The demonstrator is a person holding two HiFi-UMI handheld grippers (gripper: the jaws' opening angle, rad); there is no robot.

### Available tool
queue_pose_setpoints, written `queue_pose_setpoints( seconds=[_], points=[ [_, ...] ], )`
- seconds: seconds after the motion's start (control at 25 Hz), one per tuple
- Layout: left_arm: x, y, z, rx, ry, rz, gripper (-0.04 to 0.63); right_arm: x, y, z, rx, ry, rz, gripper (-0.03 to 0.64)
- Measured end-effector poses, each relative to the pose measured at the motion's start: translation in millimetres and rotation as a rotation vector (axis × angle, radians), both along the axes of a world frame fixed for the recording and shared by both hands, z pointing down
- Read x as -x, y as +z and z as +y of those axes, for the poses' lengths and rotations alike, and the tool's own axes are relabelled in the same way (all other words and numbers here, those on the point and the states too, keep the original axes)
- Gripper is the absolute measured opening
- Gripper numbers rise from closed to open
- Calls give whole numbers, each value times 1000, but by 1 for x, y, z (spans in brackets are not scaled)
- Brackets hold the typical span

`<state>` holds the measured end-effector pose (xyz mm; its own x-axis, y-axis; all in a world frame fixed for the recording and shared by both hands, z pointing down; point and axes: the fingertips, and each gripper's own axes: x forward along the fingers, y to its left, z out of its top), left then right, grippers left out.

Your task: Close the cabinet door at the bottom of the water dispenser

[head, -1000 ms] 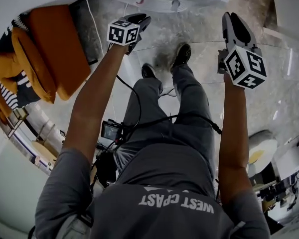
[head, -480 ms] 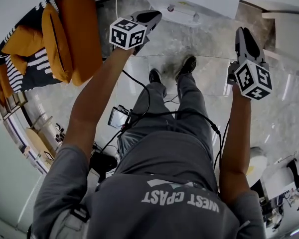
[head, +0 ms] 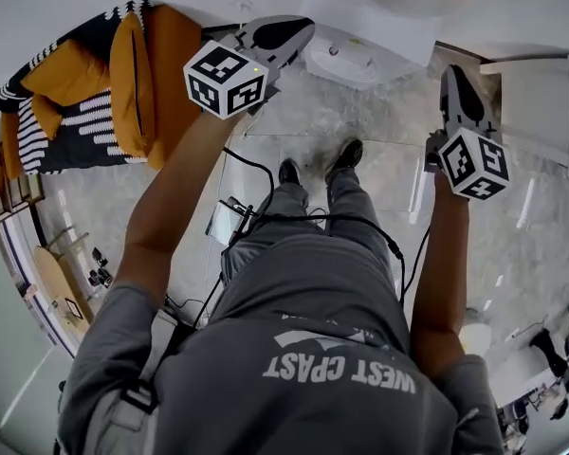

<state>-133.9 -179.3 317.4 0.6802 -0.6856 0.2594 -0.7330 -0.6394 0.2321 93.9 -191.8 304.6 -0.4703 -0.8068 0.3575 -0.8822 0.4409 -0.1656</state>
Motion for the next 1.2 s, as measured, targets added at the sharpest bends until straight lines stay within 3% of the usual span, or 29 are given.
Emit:
queue_pose_setpoints(
  seconds=[0.2, 0.56, 1.0, 1.2],
  points=[
    [18, -80, 19, -105, -38, -6, 23, 19, -59, 20, -52, -52, -39, 44],
    [43, -178, 60, -243, -111, -2, 23, 47, -158, 58, -185, -160, -61, 37],
    [38, -280, 110, -465, -82, -160, 23, 64, -246, 96, -333, -244, -52, 29],
    [34, -305, 126, -518, -69, -168, 23, 63, -265, 110, -365, -259, 23, 28]
  ],
)
